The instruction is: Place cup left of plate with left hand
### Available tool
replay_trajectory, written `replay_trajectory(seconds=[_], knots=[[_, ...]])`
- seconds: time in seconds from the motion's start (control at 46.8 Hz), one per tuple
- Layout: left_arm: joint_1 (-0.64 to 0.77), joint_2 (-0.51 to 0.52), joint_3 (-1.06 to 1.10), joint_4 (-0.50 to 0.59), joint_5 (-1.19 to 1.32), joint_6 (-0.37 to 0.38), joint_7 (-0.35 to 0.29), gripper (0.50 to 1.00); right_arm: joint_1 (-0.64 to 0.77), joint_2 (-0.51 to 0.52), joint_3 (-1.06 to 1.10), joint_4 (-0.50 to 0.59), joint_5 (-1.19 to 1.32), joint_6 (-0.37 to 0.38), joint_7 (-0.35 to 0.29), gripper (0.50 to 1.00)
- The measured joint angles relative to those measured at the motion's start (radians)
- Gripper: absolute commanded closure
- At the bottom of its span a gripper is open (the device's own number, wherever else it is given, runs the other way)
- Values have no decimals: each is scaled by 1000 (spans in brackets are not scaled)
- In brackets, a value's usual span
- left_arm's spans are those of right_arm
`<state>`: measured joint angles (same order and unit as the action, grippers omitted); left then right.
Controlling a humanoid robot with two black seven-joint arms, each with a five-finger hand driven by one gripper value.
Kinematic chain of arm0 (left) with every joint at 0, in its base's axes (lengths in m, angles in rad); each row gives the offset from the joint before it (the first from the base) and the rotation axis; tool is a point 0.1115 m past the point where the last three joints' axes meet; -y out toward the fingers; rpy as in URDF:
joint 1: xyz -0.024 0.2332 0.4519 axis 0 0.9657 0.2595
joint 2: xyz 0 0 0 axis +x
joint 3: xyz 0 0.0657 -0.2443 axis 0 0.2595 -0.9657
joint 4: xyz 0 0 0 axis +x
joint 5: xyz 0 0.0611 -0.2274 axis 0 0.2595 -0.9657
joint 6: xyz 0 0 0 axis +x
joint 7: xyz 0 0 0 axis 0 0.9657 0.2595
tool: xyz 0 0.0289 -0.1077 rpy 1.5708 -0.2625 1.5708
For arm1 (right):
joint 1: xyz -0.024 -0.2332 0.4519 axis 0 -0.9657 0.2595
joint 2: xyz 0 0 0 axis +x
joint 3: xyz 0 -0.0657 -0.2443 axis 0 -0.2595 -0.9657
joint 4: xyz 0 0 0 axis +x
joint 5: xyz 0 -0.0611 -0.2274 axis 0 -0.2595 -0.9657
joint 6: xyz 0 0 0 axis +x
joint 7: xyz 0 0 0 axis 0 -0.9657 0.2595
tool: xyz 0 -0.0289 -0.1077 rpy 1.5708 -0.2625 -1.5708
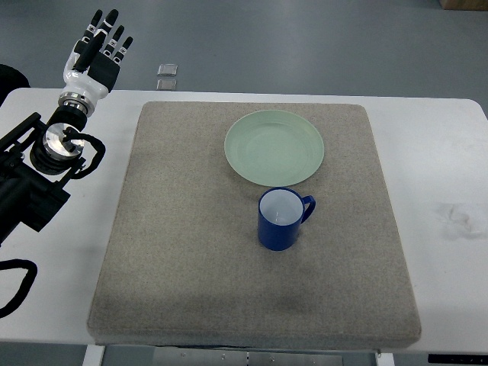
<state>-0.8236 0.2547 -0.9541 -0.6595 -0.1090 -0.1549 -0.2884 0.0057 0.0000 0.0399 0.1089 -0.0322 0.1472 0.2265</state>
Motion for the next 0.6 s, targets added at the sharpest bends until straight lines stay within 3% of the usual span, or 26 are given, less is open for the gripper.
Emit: replay_trajectory(seconds=[0.214,0.598], knots=[[1,-1,2,3,70,31,-49,506,0,0,0,0,0,0,0,568],[0,-1,52,-11,184,23,-48,506,1,0,0,0,0,0,0,568]])
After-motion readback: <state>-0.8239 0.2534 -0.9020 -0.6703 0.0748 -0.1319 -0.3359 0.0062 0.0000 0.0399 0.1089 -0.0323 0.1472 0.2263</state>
